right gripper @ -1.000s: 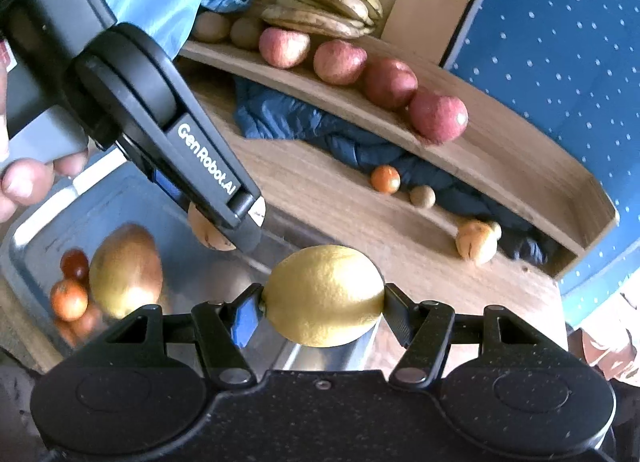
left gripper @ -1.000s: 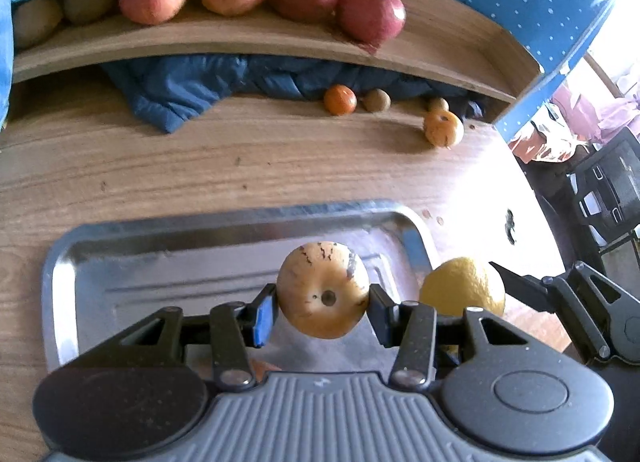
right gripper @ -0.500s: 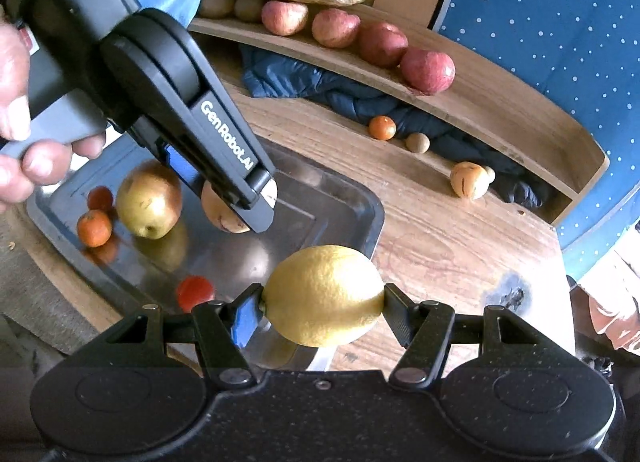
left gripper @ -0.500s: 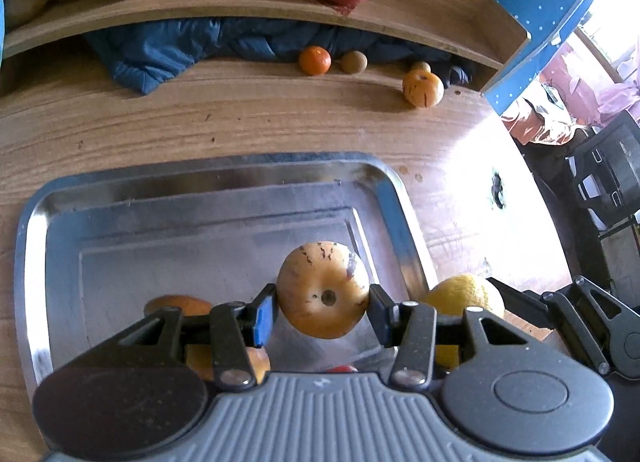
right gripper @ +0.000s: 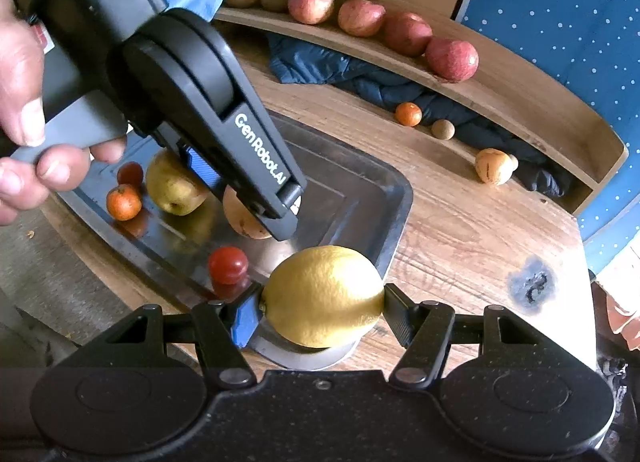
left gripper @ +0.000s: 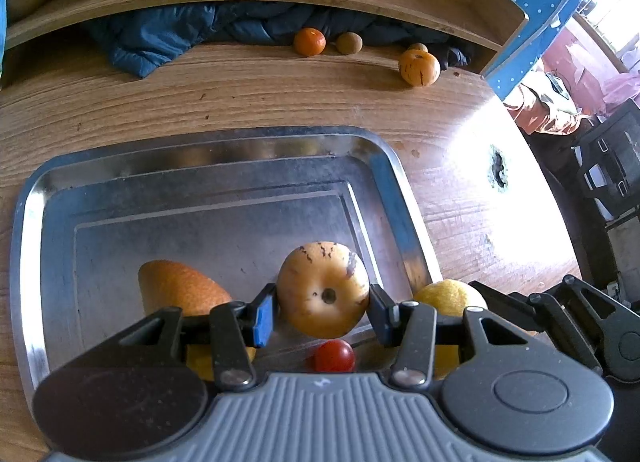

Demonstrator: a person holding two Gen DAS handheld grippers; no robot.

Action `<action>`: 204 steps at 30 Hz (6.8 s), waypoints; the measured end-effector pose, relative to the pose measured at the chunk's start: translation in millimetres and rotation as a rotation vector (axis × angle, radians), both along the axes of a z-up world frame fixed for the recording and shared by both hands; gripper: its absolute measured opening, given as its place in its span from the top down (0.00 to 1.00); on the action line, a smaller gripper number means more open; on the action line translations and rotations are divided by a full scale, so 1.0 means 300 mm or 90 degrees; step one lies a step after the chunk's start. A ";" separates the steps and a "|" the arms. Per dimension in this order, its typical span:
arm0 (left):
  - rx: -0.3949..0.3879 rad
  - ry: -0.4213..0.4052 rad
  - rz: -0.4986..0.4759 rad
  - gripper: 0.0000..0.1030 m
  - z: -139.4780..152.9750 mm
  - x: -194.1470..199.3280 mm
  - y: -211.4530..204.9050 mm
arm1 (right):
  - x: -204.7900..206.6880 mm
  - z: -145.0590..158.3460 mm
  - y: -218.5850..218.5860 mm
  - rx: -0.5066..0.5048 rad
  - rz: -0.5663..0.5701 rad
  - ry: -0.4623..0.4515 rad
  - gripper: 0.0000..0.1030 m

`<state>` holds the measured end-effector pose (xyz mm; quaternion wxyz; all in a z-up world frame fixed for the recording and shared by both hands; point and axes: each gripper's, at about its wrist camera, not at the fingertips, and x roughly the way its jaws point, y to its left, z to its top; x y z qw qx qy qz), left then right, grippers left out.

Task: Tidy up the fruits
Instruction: 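Carry the striped pear in left gripper and lemon in right gripper over the tray, then open left gripper to drop the striped pear while right gripper releases the lemon on the tray, then move both open grippers back toward the fruits under the shelf, then close left gripper on a tangerine while right gripper grasps an orange persimmon, then carry the tangerine in left gripper and persimmon in right gripper over the tray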

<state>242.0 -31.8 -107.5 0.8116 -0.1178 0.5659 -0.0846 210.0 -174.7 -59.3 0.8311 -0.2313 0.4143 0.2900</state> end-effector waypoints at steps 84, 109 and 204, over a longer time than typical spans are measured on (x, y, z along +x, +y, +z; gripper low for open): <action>0.252 0.046 0.073 0.01 0.161 -0.177 0.277 | 0.066 0.095 -0.033 0.155 -0.061 0.015 0.01; 0.201 -0.003 0.019 0.01 0.121 0.156 0.184 | 0.224 0.083 -0.149 0.146 -0.209 -0.009 0.01; 0.063 -0.101 0.135 0.66 -0.046 0.570 -0.072 | 0.785 -0.125 -0.232 0.170 -0.141 0.057 0.53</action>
